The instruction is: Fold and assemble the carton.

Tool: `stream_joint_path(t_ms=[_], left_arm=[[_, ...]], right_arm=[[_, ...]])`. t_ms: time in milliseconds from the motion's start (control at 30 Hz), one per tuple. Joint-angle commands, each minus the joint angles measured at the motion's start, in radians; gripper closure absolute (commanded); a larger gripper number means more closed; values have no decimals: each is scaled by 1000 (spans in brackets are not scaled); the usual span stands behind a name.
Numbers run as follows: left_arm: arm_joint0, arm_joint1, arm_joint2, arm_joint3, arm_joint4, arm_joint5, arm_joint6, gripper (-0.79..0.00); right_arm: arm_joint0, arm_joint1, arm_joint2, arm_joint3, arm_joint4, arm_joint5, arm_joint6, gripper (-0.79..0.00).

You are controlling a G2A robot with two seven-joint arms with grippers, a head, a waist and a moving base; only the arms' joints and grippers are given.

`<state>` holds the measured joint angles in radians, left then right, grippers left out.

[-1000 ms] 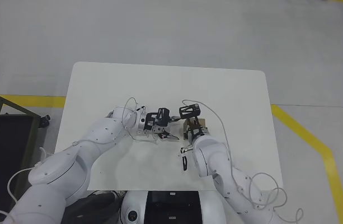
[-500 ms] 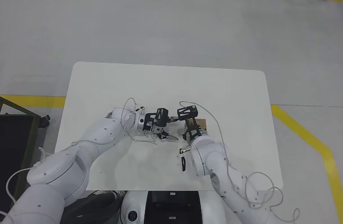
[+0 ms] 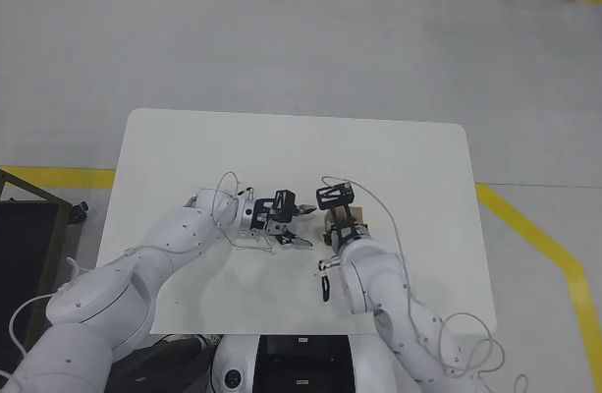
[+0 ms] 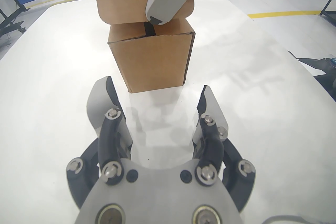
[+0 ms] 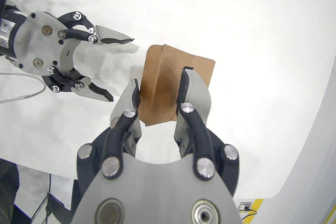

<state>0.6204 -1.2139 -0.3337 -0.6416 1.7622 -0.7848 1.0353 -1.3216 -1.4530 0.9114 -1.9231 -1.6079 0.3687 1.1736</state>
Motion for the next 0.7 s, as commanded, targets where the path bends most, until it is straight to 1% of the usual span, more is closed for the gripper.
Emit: stream_joint_path(t_ms=[0, 67, 167, 267, 333, 467, 667], left_arm=[[0, 0, 1, 0, -2, 0, -1, -582], [-1, 0, 2, 0, -3, 0, 0, -582], [-1, 0, 4, 2, -4, 0, 0, -582], [-1, 0, 5, 4, -6, -1, -1, -585], [-2, 0, 6, 4, -7, -1, -1, -585], [-2, -1, 9, 4, -8, 0, 0, -585], [-3, -1, 12, 6, -11, 2, 2, -591]], right_arm=[[-3, -2, 4, 1, 2, -5, -5, -286], [0, -4, 11, 11, 11, -7, -8, -271], [4, -8, 17, 17, 16, -9, -12, -215], [4, -10, 19, 12, 12, -12, -10, -203], [2, -12, 21, 5, 7, -15, -6, -163], [-4, -14, 29, -2, -4, -18, -2, -157], [1, -22, 22, 25, -19, -29, 7, -135]])
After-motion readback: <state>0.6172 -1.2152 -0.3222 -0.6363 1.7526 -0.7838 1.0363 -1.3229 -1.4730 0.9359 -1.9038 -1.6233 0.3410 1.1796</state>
